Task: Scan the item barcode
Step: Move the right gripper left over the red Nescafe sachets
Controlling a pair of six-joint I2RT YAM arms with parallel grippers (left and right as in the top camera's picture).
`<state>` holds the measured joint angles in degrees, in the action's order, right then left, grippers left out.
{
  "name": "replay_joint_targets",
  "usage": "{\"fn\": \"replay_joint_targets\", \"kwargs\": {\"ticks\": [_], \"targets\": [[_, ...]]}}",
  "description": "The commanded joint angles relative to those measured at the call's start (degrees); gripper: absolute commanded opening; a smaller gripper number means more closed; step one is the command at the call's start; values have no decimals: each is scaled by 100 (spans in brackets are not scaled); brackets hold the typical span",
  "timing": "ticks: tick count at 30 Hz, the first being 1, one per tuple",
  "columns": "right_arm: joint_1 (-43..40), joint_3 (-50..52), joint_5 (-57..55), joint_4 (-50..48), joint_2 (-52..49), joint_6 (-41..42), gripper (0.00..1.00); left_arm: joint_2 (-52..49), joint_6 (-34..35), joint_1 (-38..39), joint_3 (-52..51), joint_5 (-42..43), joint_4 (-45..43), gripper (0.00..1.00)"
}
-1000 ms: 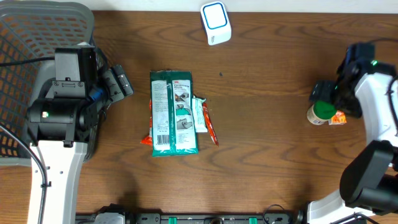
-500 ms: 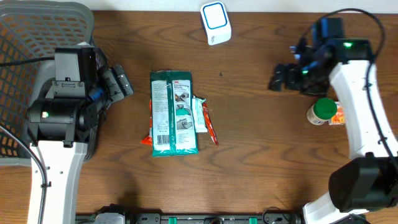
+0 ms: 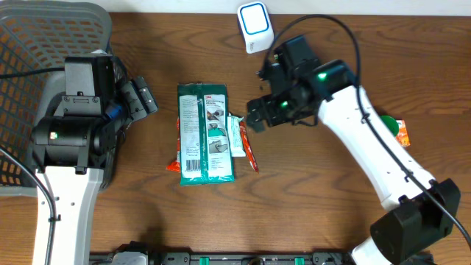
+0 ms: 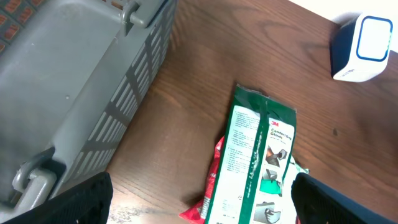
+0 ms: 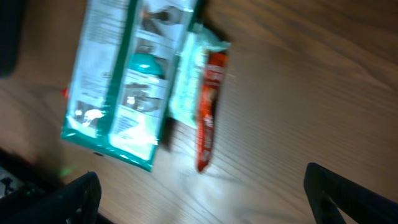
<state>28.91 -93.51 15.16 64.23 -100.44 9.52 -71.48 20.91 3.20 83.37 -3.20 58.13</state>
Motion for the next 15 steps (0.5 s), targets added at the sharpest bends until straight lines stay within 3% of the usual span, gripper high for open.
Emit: {"fn": "replay_joint_targets", "kwargs": {"ticks": [1,15], "targets": [[387,61,11,-153,68,216,99,0,-74,-20,44,-50,13,91],[1539,63,-146,-490,57,310,99,0,-74,-20,44,-50,13,91]]}}
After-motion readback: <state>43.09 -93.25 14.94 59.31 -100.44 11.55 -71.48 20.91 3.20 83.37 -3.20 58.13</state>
